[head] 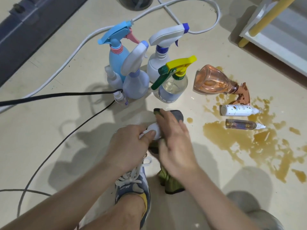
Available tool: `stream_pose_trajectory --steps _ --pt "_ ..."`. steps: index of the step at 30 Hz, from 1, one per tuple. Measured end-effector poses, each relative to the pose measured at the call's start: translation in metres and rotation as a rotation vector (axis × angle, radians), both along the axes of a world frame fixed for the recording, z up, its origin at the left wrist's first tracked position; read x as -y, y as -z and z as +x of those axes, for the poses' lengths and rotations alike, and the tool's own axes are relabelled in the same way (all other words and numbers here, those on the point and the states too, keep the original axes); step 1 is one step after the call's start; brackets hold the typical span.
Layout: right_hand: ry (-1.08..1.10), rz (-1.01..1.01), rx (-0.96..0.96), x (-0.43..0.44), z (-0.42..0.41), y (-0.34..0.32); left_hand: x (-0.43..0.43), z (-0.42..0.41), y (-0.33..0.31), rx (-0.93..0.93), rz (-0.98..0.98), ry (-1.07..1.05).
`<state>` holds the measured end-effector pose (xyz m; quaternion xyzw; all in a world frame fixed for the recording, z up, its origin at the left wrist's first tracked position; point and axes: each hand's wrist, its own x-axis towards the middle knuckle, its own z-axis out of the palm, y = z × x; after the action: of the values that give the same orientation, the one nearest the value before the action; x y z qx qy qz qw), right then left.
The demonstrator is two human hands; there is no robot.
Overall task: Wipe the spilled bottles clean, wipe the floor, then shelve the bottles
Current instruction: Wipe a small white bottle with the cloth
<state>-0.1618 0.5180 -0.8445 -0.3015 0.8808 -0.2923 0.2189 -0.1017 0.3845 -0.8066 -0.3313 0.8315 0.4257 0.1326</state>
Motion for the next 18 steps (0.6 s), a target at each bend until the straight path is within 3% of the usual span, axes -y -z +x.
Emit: stream_pose_trajectory --steps 3,5,7,9,11,15,18 --pt "0.150 0.034 0.177 -0.012 -0.033 0.011 0.002 0.007 -0.004 -0.010 -0.110 0.060" --pt "0.185 -0.024 0.142 0.000 -0.019 0.005 0.006 0.006 0.000 -0.020 -0.088 0.024" --pt "0.048 -0.053 -0.045 0.014 0.011 -0.001 0.009 0.005 0.005 -0.004 -0.081 0.011" --pt "-0.122 -0.092 -0.105 0.022 0.031 -0.001 0.010 0.004 0.007 0.045 -0.105 0.049" --pt "-0.179 -0.099 -0.054 0.021 0.015 0.013 0.010 0.005 0.008 0.051 -0.111 0.056" --pt "0.082 -0.026 0.165 0.020 -0.021 0.024 0.017 0.009 0.009 0.010 -0.197 0.066" --pt "-0.092 -0.116 0.067 0.040 0.014 0.006 0.027 0.002 0.009 0.001 -0.215 0.023"
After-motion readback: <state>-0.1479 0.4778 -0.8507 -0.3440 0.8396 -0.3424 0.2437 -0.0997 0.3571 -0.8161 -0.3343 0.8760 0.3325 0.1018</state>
